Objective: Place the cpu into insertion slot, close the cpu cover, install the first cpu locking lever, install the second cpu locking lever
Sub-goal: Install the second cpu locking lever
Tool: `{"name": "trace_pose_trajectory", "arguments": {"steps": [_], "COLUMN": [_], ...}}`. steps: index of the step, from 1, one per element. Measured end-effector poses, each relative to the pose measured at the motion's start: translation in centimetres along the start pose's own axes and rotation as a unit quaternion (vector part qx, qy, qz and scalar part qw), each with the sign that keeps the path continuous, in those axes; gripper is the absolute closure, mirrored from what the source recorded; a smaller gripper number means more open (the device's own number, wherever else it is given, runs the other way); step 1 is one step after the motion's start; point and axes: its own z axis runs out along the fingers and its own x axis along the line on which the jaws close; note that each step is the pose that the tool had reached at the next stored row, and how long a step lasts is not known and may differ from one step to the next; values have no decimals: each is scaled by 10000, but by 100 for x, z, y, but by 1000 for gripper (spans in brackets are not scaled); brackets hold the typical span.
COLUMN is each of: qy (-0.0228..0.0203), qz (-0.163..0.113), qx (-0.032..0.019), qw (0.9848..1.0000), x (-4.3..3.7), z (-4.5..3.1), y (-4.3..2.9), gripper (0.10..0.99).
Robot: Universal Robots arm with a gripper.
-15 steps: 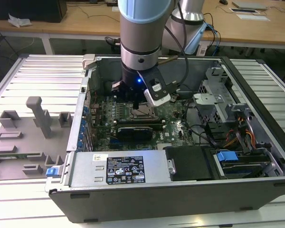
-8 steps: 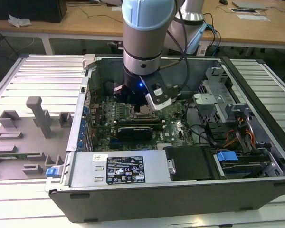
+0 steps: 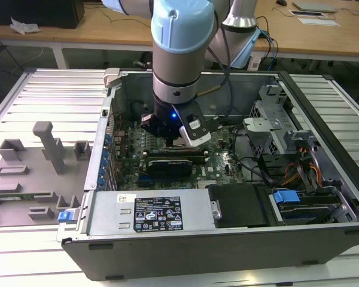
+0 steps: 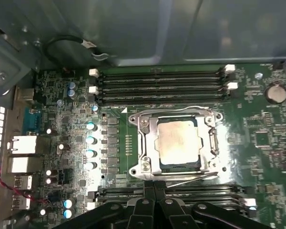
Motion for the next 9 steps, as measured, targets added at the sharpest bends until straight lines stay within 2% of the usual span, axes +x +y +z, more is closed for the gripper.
{"name": "trace_pose_trajectory", "arguments": {"steps": [2,9], "qy": [13,16], "qz": [3,4], "qx": [0,0], "qw": [10000,10000], "x": [31,92], "z": [44,87], "y": [-10,5], "gripper": [980,980]}}
